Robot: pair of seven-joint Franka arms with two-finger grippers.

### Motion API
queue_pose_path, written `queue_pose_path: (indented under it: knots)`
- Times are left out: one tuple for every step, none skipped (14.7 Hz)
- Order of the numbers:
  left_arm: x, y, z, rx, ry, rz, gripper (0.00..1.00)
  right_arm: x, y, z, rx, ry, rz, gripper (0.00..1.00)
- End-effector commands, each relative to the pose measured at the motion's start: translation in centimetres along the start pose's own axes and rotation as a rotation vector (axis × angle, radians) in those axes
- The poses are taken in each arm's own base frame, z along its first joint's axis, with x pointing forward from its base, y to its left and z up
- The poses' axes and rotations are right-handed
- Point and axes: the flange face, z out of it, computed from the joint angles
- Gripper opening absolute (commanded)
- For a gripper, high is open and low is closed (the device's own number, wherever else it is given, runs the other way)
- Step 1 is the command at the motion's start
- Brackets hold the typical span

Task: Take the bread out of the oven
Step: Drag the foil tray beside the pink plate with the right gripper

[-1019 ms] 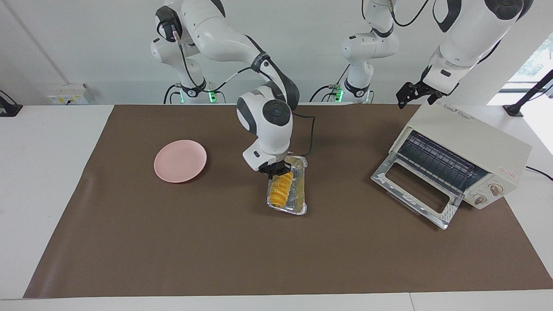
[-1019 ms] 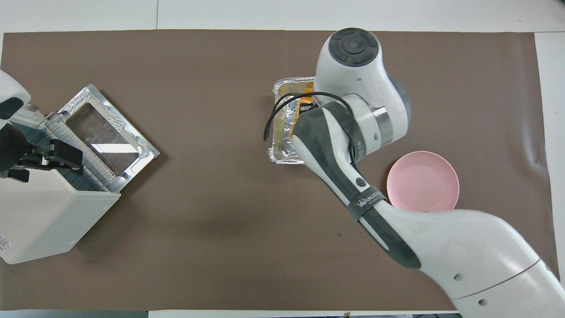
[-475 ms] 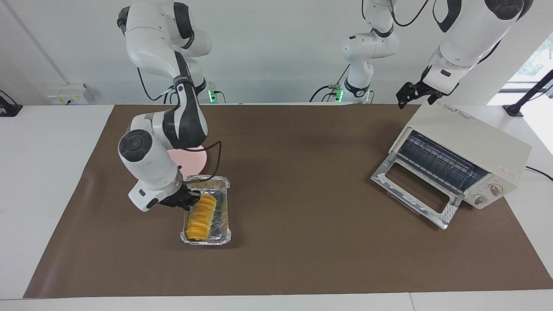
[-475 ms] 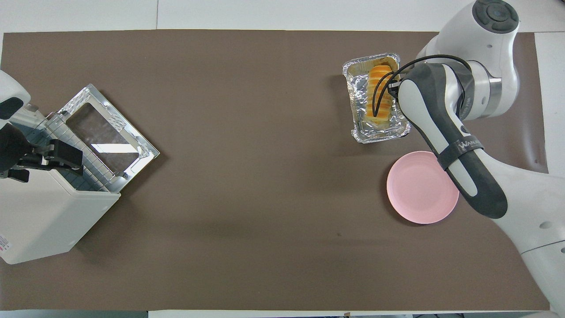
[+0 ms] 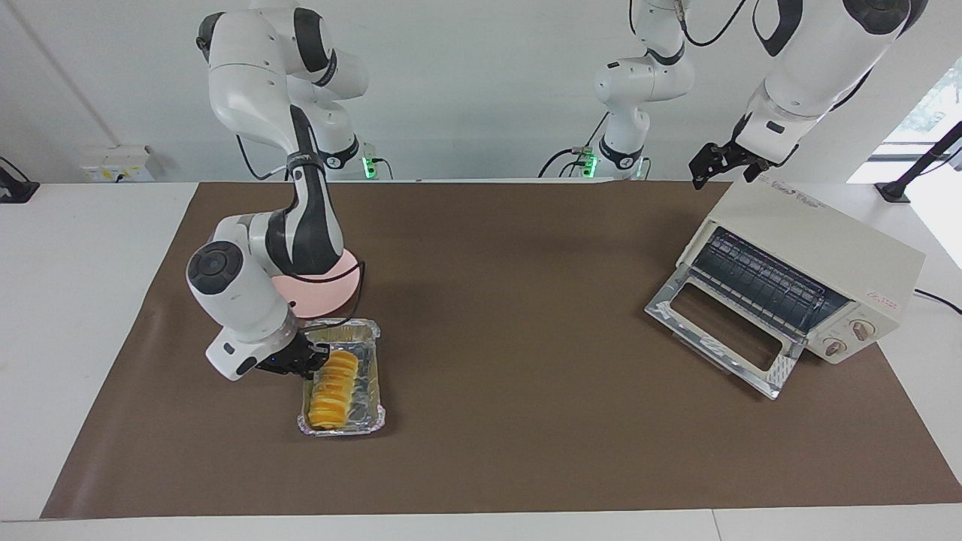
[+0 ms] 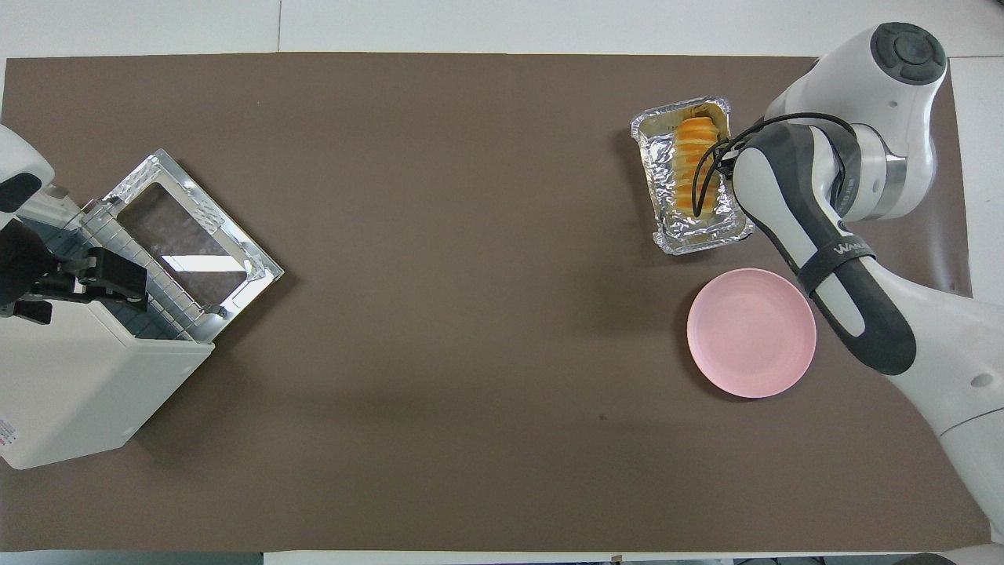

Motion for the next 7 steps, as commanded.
queue_pose_path:
  knots:
    - [-0.5, -0.3, -0.3, -0.014, 0.014, -0.006, 1.00, -0.2, 1.7, -0.3, 0.012, 0.020, -0.028, 0.00]
    - [-0.5, -0.3, -0.3, -0.014, 0.014, -0.006, 1.00, -0.2, 1.9, -0.1, 0.011, 0.027, -0.026, 0.00]
    - [-0.5, -0.3, -0.3, -0.014, 0.014, -0.006, 1.00, -0.4, 1.8, 0.6, 0.010, 0.030, -0.026, 0.00]
    - [-0.5, -0.3, -0.3, -0.014, 0.014, -0.006, 1.00, -0.6, 1.9, 1.4, 0.008, 0.039, -0.024, 0.00]
    - [-0.5, -0.3, -0.3, -0.014, 0.014, -0.006, 1.00, -0.7, 1.9, 1.6, 0.005, 0.048, -0.025, 0.00]
    - [-0.5, -0.3, -0.3, -0.014, 0.014, -0.006, 1.00, -0.7, 1.8, 1.7, 0.004, 0.046, -0.026, 0.00]
    - [-0.5, -0.3, -0.3, -0.014, 0.014, -0.006, 1.00, -0.8, 1.7, 1.8, -0.003, 0.042, -0.035, 0.87]
